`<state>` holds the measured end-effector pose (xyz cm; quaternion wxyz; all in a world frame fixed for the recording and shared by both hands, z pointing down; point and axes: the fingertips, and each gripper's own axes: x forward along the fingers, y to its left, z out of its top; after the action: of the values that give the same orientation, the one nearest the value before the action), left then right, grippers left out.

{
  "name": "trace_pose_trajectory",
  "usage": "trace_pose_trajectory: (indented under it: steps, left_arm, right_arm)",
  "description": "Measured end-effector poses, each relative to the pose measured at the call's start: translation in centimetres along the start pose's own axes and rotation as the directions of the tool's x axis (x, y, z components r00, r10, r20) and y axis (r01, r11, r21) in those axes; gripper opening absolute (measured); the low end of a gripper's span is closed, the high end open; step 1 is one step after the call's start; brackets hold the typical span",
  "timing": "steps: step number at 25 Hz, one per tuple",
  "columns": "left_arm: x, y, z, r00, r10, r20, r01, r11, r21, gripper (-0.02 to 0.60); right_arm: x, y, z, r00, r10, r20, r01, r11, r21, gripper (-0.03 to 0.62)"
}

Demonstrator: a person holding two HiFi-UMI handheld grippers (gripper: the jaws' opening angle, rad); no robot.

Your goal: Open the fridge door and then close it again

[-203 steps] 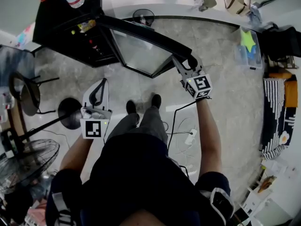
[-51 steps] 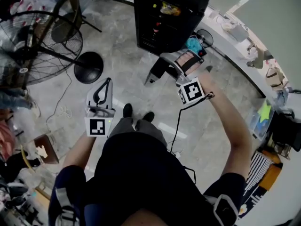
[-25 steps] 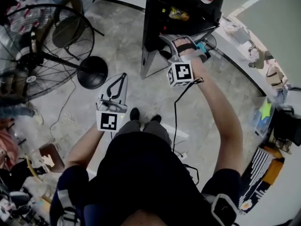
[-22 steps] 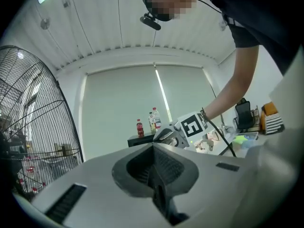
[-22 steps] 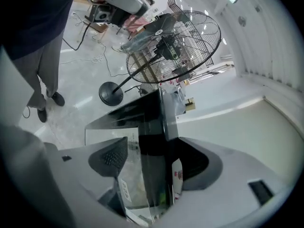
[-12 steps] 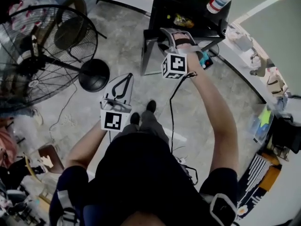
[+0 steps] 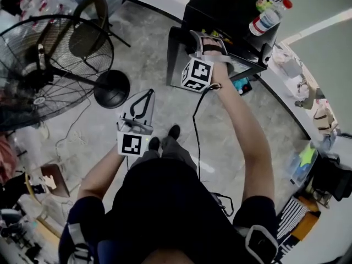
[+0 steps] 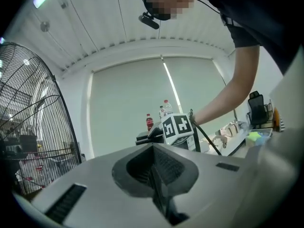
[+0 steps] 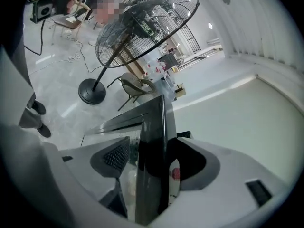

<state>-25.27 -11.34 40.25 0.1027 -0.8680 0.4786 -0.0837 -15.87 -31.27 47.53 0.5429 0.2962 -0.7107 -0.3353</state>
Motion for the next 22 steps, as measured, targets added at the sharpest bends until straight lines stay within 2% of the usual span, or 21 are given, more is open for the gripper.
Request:
trace_pose_trajectory:
  steps: [3, 6, 7, 9, 11, 14, 18, 22]
  left_arm:
    - [0.9, 0.1, -0.2, 1.000, 0.019, -0.017, -0.019, 1.000, 0.006, 0.022]
    - [1.8, 0.4, -0.2, 0.998, 0.068, -0.012, -0.069, 0.995, -0.073, 0.022]
    - [2.1, 0.4, -0.2, 0.997, 0.076, -0.016, -0.077, 0.994, -0.076, 0.021]
    - [2.6, 0.3, 0.0, 0.998, 0.062, -0.029, -0.062, 0.998, -0.010, 0.023]
    - [3.0, 0.2, 0.2, 0.998, 0.058, -0.022, -0.058, 0.998, 0.017, 0.021]
    - [3.6, 0.4, 0.0, 0.997, 0.078, -0.003, -0.078, 0.996, -0.046, 0.021]
    - [4.5, 0.6, 0.1, 0.999, 0.045, 0.003, -0.045, 0.999, -0.009, 0.022]
    - [5.0, 1.1, -0.2, 1.000, 0.018, -0.004, -0.018, 0.999, -0.028, 0.023]
  right_arm:
    - [1.2, -1.0, -0.6, 1.000, -0.007, -0.019, 0.007, 1.000, 0.018, 0.324]
    - [1.9, -1.9, -1.1, 0.999, -0.015, -0.031, 0.016, 0.999, 0.036, 0.323]
    - [2.2, -2.2, -1.2, 0.999, -0.018, -0.034, 0.019, 0.999, 0.040, 0.322]
    - [2.6, -2.6, -1.5, 0.999, -0.020, -0.039, 0.021, 0.999, 0.047, 0.322]
    - [2.8, -2.8, -1.7, 0.999, -0.022, -0.041, 0.024, 0.998, 0.051, 0.322]
    - [3.1, -3.0, -1.8, 0.999, -0.026, -0.045, 0.029, 0.998, 0.057, 0.322]
    - [3.7, -3.6, -2.1, 0.998, -0.029, -0.055, 0.033, 0.997, 0.067, 0.322]
    - [4.5, -4.2, -2.5, 0.996, -0.037, -0.076, 0.044, 0.996, 0.083, 0.321]
